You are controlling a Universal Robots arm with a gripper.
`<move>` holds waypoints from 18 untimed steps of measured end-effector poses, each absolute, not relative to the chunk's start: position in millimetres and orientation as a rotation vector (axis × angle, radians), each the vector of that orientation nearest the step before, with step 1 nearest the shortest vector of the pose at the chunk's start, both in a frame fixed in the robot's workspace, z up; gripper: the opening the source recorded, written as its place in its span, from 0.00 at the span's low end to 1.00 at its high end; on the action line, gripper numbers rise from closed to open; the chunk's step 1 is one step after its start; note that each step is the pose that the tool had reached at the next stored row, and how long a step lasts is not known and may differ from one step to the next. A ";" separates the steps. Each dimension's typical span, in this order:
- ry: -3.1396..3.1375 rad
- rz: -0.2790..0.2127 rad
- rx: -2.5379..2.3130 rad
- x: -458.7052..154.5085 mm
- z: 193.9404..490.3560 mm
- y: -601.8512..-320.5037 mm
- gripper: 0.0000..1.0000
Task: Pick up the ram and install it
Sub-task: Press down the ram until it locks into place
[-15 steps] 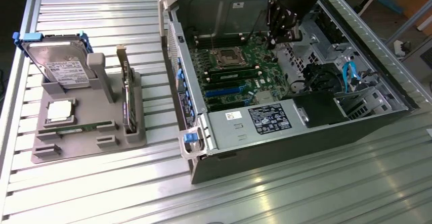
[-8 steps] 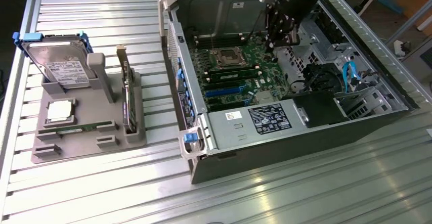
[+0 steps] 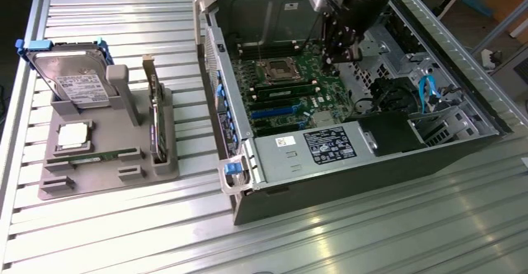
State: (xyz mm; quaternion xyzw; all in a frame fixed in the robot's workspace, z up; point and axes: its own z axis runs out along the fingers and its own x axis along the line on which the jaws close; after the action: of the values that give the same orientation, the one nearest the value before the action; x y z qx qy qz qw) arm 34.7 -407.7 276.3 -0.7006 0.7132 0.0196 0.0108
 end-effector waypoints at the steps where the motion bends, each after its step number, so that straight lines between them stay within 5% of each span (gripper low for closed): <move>1: 2.225 0.061 -2.186 34.7 275.1 -407.7 0.11; 18: 2.225 0.061 -2.186 34.7 252.0 -407.8 0.11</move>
State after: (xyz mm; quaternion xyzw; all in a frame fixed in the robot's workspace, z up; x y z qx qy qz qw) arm 34.7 -407.8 252.0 -0.7006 0.7132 0.0195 0.0107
